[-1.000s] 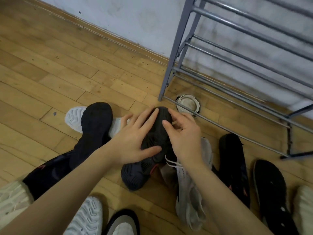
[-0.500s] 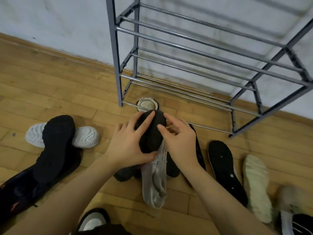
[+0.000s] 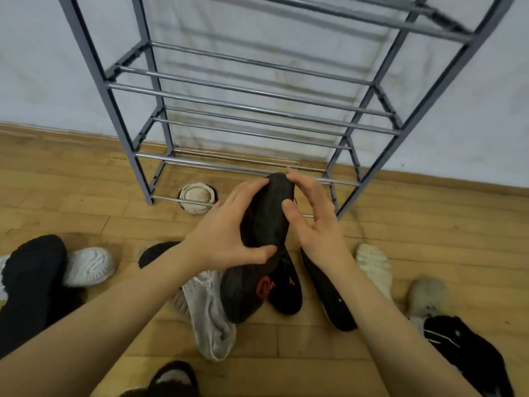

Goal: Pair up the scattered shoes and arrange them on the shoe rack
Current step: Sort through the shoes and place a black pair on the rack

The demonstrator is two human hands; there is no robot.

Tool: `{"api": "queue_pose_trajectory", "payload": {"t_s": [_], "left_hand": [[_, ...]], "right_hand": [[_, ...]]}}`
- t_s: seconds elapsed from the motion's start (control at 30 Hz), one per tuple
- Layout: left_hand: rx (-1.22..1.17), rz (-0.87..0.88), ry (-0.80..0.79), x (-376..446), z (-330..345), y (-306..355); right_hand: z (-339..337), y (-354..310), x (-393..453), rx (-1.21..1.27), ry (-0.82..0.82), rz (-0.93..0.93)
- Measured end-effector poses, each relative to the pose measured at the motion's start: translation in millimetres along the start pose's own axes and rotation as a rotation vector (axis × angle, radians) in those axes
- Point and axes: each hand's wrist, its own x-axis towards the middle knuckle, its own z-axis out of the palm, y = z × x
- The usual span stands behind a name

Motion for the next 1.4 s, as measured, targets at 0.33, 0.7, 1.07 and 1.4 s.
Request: {"api": "queue_pose_trajectory", "payload": {"t_s": [0.33,0.7,1.07,1.4], "left_hand": [[-0.318,-0.168,-0.088,2.8,31.0,-85.7],[0.246,-0.354,0.176,-24.3,37.2,-148.5],[0.528,-0.473,-0.011,-23.2,66.9,-164.9],[0.629,-0.509,-0.137,1.2,78.3,-157.5]], "right_hand": [[58.9,65.0,27.7,0.024,-0.126,0.153],[134.5,107.6,57.9,0.126,-0.414,0.417],[121.5,126.1,-38.7,0.011,-0.428,0.515],[119.5,121.9,-63.7,-0.216,-0.216,0.300]]}}
